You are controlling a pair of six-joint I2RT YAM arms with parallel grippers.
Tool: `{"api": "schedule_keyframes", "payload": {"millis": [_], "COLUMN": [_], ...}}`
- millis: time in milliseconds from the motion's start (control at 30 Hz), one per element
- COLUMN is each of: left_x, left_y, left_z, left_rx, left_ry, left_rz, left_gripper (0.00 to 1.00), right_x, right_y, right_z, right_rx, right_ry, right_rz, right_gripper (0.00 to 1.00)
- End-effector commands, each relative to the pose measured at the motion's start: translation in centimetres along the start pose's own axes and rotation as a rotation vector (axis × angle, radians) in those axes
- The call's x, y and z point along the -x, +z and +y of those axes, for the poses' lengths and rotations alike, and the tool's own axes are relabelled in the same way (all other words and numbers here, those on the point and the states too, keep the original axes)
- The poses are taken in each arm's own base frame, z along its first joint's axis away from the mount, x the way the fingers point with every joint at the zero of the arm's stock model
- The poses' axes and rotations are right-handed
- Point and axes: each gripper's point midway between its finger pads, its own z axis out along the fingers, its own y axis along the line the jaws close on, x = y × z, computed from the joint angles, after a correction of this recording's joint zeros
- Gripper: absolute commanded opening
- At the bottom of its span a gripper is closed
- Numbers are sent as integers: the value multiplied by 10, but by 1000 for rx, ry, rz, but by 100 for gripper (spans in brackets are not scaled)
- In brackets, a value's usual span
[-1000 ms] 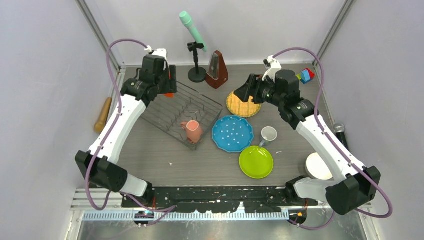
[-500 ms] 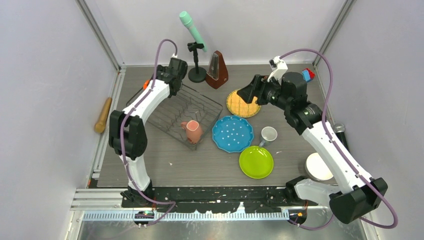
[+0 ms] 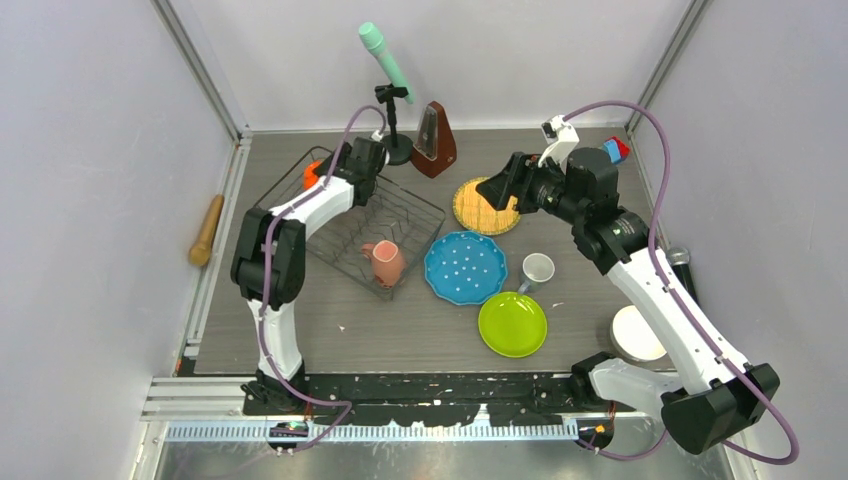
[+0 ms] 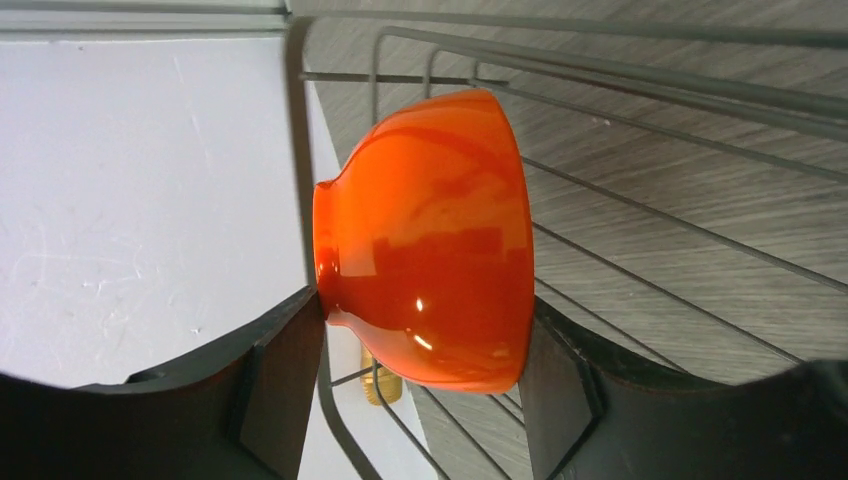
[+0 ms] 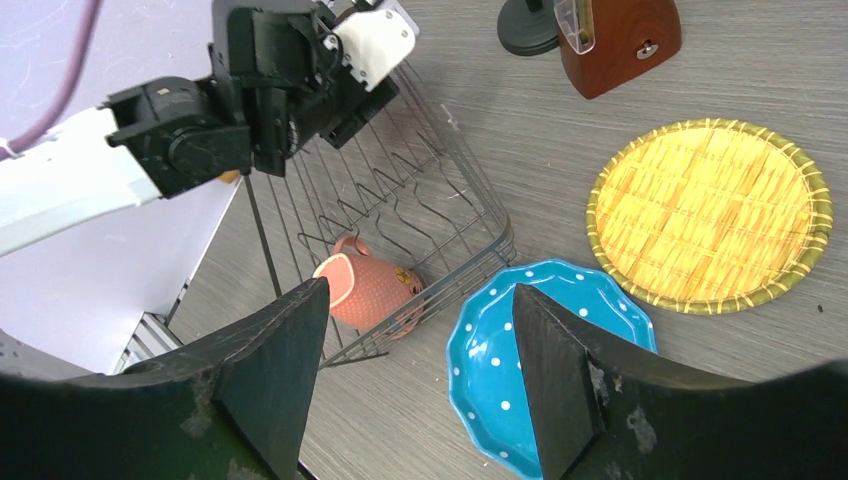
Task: Load the mixed dishes into the dish rack
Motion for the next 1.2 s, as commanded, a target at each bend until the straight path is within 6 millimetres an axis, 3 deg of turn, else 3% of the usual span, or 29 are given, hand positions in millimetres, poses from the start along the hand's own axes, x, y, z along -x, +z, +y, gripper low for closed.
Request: {"api": "schedule_keyframes", "payload": {"millis": [0, 200, 300, 367, 467, 567, 600, 633, 867, 1000, 1167], "left_x": [12, 3, 1, -1, -4, -4, -5, -5, -6, 1, -4], "left_y": [12, 31, 38, 40, 38, 30, 26, 23, 8, -1, 11], "left_z": [0, -14, -25, -30, -40, -45, -46, -45, -41, -23, -9], "left_rx": [56, 46, 9, -13, -91, -154, -172, -176, -228, -196, -146], "left_ry": [59, 86, 97, 99, 107, 81, 68, 62, 34, -40, -121], "left_rz": [-77, -58, -39, -16, 15, 21, 20, 18, 10, -3, 26], "left_gripper": [0, 1, 6, 23, 43, 87, 97, 99, 100, 99, 89], "right_x": [17, 18, 18, 18, 18, 17, 17, 18, 18, 17, 15], "right_y": [-8, -7, -7, -7, -7, -7, -7, -7, -7, -6, -8], "right_z": [7, 9, 10, 9, 9, 9, 9, 9, 10, 10, 11], "right_rx": [9, 14, 14, 12, 10, 11, 11, 12, 17, 19, 22], "right_ry": [0, 4, 5, 5, 4, 7, 8, 7, 3, 3, -1], "right_rz": [-52, -47, -44, -44, -43, -40, -40, -41, -34, -30, -28], "right_gripper": [73, 73, 73, 73, 73, 73, 73, 73, 73, 73, 73]}}
